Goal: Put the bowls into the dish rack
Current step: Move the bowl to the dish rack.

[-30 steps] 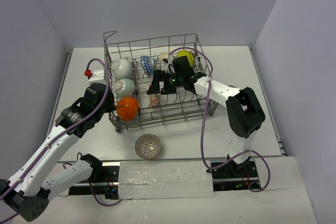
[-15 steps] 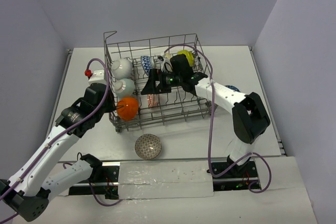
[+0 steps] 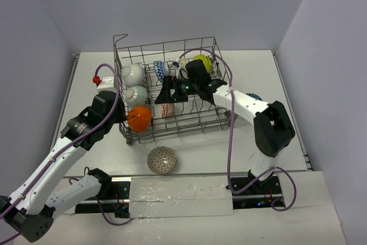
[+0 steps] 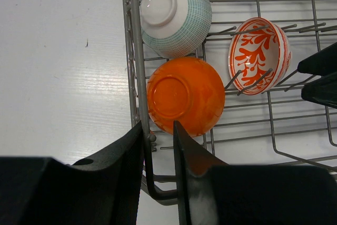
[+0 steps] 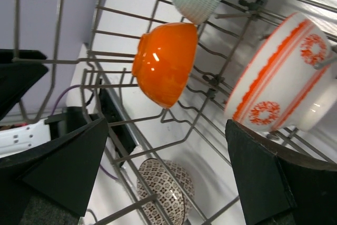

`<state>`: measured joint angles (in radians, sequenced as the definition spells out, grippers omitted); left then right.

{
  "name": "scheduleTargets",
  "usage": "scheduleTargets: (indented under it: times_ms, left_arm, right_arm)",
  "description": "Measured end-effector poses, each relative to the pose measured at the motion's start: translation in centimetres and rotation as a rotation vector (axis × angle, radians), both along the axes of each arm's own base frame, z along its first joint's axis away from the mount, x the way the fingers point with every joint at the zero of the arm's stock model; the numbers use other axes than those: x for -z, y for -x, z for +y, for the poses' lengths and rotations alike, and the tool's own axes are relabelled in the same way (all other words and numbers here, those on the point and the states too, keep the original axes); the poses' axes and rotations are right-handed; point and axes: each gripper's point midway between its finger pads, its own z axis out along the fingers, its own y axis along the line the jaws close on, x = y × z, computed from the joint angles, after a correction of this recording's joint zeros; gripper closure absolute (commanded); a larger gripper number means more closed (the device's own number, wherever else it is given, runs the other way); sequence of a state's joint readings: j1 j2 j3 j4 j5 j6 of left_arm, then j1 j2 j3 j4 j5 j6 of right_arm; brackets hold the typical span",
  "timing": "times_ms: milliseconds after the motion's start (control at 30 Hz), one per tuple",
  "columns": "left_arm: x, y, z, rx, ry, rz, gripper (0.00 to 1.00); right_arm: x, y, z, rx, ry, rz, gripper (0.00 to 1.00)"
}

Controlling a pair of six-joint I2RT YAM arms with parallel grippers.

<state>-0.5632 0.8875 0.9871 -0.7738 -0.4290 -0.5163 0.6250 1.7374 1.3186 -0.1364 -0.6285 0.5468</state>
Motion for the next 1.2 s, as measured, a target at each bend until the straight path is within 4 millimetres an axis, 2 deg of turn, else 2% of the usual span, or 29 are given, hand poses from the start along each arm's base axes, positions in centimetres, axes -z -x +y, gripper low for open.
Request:
scheduleTargets:
  times_ms: [433,600,967,1200]
  left_arm:
    - [0.0,0.0,0.0,0.0,0.0,0.0,0.68]
    - [0.0,0.0,0.0,0.0,0.0,0.0,0.68]
    - [0.0,0.0,0.0,0.0,0.0,0.0,0.68]
    - [0.0,0.0,0.0,0.0,0.0,0.0,0.68]
  right_arm:
    - [3.0,-1.6,-2.8,0.119,0.184,-0.037,0.0]
    - [3.5,-2.1,-3.7,0.14,0.218,-0.042,0.0]
    - [4.9,-2.1,-3.2,0.113,0.213,-0.007,0.0]
    - [4.9,-2.1,-3.0,0.1,0.189,0.009,0.0]
